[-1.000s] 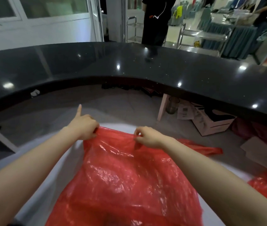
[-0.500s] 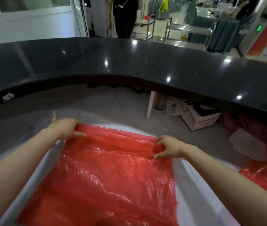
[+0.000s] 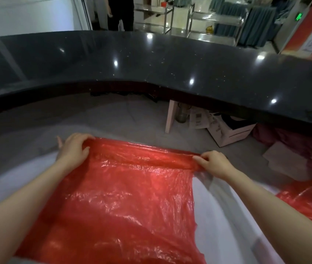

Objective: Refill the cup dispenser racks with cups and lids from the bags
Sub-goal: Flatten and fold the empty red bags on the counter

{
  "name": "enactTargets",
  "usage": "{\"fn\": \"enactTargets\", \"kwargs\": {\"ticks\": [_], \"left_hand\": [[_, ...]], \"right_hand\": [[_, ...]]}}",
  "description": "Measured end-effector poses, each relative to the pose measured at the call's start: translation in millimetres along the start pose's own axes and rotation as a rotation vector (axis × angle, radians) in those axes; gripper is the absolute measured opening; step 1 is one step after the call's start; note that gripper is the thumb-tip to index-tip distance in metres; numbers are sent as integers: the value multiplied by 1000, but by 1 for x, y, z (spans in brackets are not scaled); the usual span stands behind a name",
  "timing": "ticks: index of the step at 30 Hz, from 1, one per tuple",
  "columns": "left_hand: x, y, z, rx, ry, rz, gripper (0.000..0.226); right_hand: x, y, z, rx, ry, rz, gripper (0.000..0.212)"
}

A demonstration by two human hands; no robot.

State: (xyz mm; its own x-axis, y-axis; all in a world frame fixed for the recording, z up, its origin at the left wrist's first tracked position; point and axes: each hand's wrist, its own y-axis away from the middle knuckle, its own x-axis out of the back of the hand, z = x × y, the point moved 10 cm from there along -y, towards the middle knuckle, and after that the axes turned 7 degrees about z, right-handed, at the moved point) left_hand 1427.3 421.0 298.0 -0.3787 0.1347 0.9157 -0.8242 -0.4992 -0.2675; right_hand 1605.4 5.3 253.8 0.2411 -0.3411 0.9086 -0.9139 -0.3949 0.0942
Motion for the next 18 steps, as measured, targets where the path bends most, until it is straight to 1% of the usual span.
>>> {"fn": "enactTargets", "kwargs": {"ticks": [1,3,5,6,8,10,11,12,13,15,16,17,18], "left_hand": [[3,3,8,-30,11,45,46],[5,8,25,-142,-53,96,54],[-2,13,41,-246,-112,67,53],[-7,14,45,-269,-127,41,51],[-15,13,45,-272,-135,1,48],[-18,12,40,-263,-127,-13,44],[-19,12,38,-263,-125,-14,41],[-21,12,36,-269,-125,-17,39],[-24,12,35,-282,-125,-23,38],[-33,12,38,-322,-126,-45,39],[-40,12,39,-330,-143,-81,43],[-50,13,37,-322,-176,-139,49],[-60,14,33,-300,-217,-200,54]], "right_hand": [[0,-1,0,1,3,11,55],[-2,-4,1,-14,21,26,62],[-1,-7,5,-39,56,57,66],[0,-8,7,-55,71,72,65],[1,-9,8,-94,146,111,53],[10,-8,2,-98,304,233,30],[13,-5,-5,-82,351,307,24],[15,-1,-18,-27,359,377,25],[13,4,-37,85,339,431,27],[4,20,-81,395,277,513,28],[-7,25,-94,493,256,476,27],[-22,23,-96,489,241,360,30],[-38,17,-87,396,252,212,41]]}}
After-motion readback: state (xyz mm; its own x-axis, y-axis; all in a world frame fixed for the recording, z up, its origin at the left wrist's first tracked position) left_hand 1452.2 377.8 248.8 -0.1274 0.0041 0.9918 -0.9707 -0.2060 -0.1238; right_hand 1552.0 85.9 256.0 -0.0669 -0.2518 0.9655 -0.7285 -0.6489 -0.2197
